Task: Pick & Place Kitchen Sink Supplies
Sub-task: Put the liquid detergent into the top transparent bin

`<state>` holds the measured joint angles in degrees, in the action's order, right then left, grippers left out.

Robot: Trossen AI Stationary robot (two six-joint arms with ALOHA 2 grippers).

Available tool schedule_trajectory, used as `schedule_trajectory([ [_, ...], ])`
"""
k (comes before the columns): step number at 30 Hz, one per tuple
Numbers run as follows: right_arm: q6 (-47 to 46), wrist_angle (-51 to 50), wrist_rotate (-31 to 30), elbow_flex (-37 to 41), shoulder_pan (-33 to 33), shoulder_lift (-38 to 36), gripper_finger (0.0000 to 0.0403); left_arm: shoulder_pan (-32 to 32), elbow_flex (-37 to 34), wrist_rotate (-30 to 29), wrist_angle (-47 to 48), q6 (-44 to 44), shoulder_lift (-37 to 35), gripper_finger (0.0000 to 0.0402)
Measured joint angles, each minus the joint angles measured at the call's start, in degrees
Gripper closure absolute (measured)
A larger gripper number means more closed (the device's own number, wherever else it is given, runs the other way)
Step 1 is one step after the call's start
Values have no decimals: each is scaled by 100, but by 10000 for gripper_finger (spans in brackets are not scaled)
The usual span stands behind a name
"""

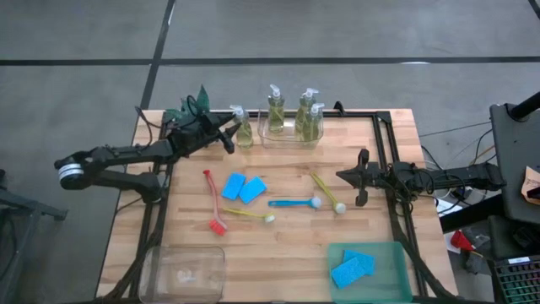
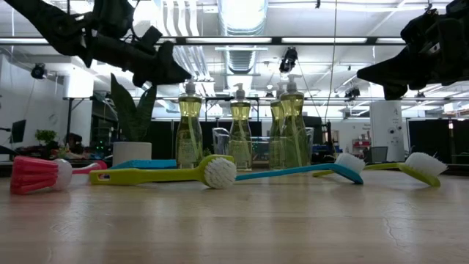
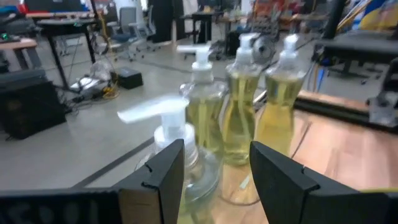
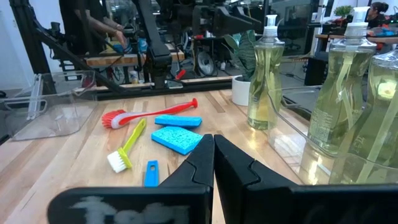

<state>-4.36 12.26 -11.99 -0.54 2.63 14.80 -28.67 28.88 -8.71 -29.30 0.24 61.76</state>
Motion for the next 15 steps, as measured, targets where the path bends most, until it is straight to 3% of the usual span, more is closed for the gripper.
schedule_trajectory([
  [5, -1, 0, 2, 0, 2, -4, 394, -2, 78, -625, 5, 12, 310, 225],
  [15, -4, 1, 0, 0, 0, -4, 394, 0, 268, -680, -431, 103, 825, 225],
])
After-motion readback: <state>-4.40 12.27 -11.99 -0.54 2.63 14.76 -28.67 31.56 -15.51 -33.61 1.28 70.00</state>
